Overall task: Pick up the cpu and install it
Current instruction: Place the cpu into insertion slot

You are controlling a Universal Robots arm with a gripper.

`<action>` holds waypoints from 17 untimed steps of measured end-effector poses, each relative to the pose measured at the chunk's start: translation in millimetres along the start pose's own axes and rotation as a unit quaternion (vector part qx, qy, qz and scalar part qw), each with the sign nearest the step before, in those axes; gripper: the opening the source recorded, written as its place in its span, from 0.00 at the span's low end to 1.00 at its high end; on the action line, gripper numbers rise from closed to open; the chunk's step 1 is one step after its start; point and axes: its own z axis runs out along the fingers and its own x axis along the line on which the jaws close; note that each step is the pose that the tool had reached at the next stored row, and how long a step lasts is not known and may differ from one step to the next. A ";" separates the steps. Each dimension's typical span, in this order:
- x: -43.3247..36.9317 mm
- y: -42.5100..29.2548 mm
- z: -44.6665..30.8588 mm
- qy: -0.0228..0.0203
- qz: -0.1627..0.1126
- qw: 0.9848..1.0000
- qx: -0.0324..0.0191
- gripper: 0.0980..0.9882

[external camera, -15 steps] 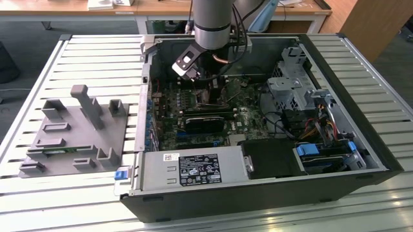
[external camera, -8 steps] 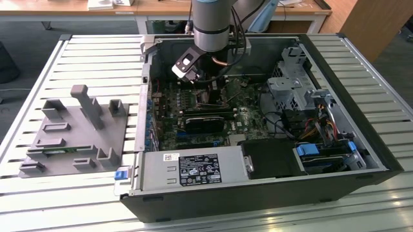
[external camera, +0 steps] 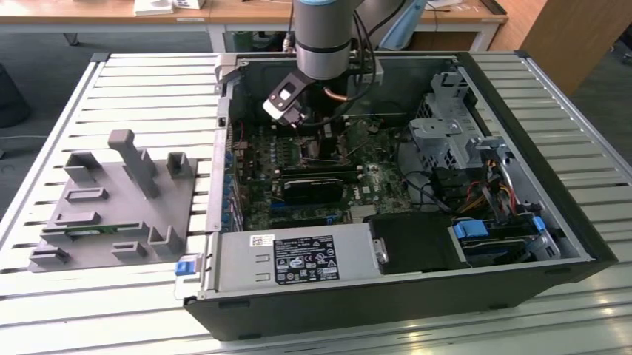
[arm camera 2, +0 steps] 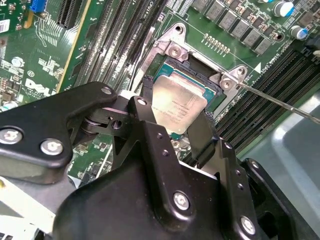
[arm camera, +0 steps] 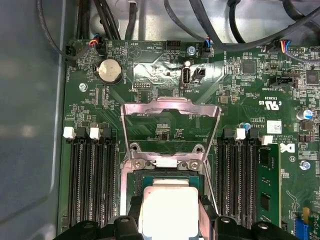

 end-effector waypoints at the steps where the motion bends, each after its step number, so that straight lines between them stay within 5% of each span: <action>1: 0.0 -0.2 0.3 0.000 0.000 1.000 0.000 0.48; 17: 0.9 -0.6 5.9 0.000 0.000 1.000 0.000 0.48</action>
